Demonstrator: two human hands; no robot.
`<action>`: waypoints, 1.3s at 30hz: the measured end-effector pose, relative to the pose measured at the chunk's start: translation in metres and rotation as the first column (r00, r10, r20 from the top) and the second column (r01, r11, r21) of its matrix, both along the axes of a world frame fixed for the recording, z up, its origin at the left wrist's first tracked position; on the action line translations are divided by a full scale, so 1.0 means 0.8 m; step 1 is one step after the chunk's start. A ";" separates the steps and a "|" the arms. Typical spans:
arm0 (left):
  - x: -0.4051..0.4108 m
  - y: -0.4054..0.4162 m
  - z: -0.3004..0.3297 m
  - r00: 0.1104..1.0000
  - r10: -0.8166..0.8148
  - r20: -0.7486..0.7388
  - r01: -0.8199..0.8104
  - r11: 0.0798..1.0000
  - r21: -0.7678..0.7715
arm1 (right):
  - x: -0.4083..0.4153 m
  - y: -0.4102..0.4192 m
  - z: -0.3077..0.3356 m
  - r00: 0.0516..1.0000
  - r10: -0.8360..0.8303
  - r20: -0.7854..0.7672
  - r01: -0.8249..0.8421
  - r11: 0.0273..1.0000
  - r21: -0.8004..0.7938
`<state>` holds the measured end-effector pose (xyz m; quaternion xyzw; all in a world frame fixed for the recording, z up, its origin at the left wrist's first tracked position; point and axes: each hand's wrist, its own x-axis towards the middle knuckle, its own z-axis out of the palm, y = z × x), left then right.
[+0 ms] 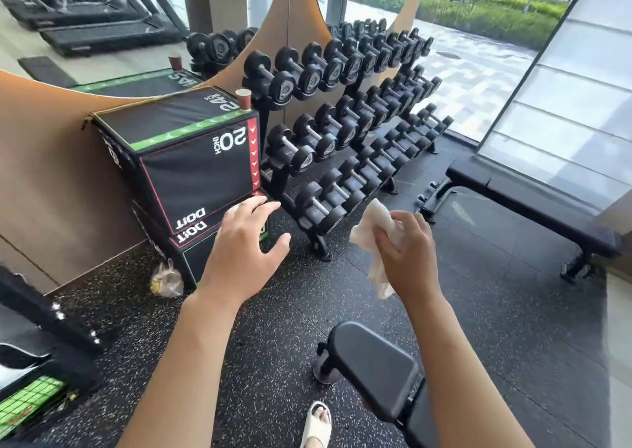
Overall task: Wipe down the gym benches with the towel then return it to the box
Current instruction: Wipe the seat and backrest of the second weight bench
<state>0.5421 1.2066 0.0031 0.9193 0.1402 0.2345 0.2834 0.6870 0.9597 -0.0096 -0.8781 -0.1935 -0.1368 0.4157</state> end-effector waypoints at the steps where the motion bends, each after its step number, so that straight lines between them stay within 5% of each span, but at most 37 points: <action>1: 0.009 0.003 -0.002 1.000 -0.003 0.001 0.003 1.000 0.007 | 0.009 0.002 -0.001 1.000 -0.006 -0.003 0.006 1.000 0.002; 26: 0.394 -0.021 0.045 0.971 -0.227 -0.079 0.238 0.955 0.179 | 0.329 -0.027 -0.032 0.988 -0.136 -0.075 0.148 0.967 0.207; 39: 0.614 0.039 -0.001 0.905 -0.415 -0.091 0.424 0.893 0.152 | 0.472 0.004 -0.063 0.938 -0.332 -0.097 0.344 0.924 0.166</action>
